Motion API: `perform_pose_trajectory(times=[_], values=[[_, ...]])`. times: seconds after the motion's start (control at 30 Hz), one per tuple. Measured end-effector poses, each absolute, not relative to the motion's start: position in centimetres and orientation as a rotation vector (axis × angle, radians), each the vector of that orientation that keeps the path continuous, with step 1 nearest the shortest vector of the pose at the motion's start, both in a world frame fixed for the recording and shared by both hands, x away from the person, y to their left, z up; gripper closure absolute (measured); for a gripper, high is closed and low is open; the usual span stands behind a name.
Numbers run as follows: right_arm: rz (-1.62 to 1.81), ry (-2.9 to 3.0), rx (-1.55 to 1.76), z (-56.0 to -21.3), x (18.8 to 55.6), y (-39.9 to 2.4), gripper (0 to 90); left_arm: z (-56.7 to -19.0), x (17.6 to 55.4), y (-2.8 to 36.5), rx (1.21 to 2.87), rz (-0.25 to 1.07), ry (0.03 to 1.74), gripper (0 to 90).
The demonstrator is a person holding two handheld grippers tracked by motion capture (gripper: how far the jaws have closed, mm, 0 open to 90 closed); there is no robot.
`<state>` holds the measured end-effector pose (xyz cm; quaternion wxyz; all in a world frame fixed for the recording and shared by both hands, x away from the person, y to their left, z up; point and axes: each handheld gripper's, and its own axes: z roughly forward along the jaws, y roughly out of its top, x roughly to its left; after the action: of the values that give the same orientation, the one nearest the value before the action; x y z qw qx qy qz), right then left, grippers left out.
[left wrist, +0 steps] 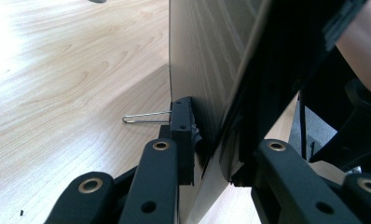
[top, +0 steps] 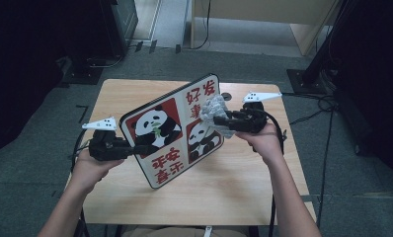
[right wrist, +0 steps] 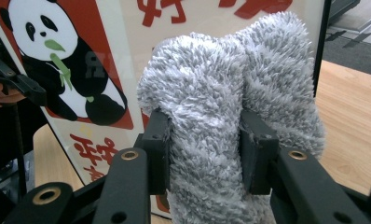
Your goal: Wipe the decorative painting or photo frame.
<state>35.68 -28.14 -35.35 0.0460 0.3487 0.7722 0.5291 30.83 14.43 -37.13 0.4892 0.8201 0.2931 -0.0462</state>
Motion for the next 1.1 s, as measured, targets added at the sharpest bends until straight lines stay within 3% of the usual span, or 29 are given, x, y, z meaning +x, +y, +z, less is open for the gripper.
perform_pose_trajectory(times=[1.1], values=[[1.546,2.397,1.127,-39.3,34.5,-28.5,61.4,-37.1,30.8,14.4,1.994,-0.118,0.708,76.1]])
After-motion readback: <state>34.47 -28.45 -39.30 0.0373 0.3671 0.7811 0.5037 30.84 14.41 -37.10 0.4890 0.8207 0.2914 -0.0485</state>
